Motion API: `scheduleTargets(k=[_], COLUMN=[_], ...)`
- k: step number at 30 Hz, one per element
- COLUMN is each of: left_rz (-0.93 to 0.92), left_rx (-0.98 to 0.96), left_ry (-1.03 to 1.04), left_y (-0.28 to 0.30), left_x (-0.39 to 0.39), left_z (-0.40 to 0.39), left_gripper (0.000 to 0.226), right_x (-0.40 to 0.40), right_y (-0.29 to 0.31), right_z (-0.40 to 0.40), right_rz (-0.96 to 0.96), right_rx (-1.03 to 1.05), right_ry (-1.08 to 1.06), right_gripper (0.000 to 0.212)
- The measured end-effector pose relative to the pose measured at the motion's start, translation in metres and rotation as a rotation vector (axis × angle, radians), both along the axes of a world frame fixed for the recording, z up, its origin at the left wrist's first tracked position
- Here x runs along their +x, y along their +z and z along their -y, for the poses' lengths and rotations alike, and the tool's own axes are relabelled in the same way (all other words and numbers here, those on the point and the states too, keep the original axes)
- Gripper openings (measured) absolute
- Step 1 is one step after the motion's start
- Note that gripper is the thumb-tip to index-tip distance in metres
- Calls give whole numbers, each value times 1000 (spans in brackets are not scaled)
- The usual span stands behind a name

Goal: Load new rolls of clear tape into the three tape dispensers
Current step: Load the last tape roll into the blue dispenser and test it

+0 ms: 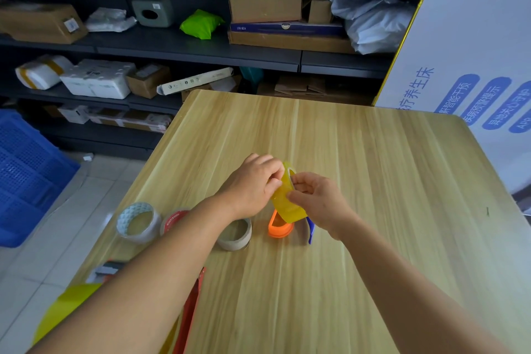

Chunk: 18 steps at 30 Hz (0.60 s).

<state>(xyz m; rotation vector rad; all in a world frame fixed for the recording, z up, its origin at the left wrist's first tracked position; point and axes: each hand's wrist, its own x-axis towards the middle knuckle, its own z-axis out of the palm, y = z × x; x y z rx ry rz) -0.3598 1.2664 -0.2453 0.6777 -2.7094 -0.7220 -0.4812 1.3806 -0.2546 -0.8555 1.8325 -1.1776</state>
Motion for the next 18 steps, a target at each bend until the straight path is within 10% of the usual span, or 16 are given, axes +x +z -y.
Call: scheduleTargets(k=[14,18], left_rz=[-57,-58], left_rx=[217,369], left_ry=[299,431], left_y=[-8,-12], left_x=[0,4], left_z=[-1,6], left_gripper=[9,4], right_x=[-5,-13], right_y=[-4,-15], right_z=[5,-4], right_rz=[-2,90], right_rx=[-47,-45], right_ry=[14,107], right_gripper=[20,51])
